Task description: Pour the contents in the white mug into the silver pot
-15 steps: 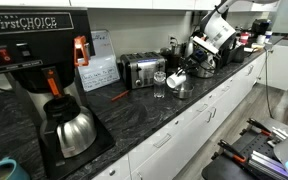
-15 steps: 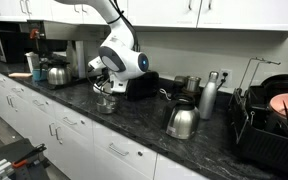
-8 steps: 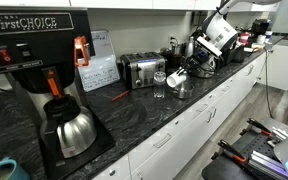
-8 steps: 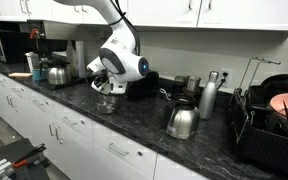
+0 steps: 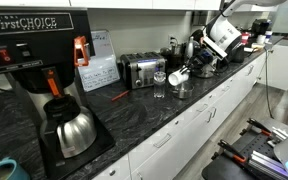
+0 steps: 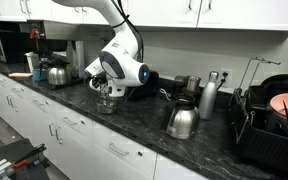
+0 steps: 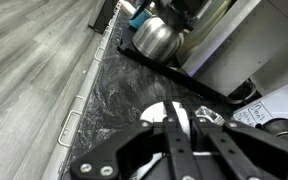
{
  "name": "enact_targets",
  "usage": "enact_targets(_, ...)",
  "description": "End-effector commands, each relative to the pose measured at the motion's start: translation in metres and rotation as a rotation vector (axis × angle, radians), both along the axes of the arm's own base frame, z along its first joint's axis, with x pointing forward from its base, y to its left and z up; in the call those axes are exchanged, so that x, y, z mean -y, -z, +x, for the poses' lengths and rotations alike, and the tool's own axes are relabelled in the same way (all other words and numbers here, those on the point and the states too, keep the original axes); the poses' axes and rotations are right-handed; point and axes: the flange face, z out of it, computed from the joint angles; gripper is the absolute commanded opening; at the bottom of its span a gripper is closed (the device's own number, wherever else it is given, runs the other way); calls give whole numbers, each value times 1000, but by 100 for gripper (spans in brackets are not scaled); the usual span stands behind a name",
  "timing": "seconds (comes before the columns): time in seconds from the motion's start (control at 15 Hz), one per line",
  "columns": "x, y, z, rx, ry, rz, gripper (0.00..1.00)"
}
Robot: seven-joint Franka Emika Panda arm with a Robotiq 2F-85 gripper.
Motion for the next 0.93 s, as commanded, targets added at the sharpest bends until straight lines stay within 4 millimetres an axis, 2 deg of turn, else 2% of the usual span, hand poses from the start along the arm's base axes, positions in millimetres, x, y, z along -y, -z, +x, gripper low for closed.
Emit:
enact_targets(0.0,5,3,-2,7,40,87,2)
enact_targets(0.87,2,16,-2,-42,145,262,2)
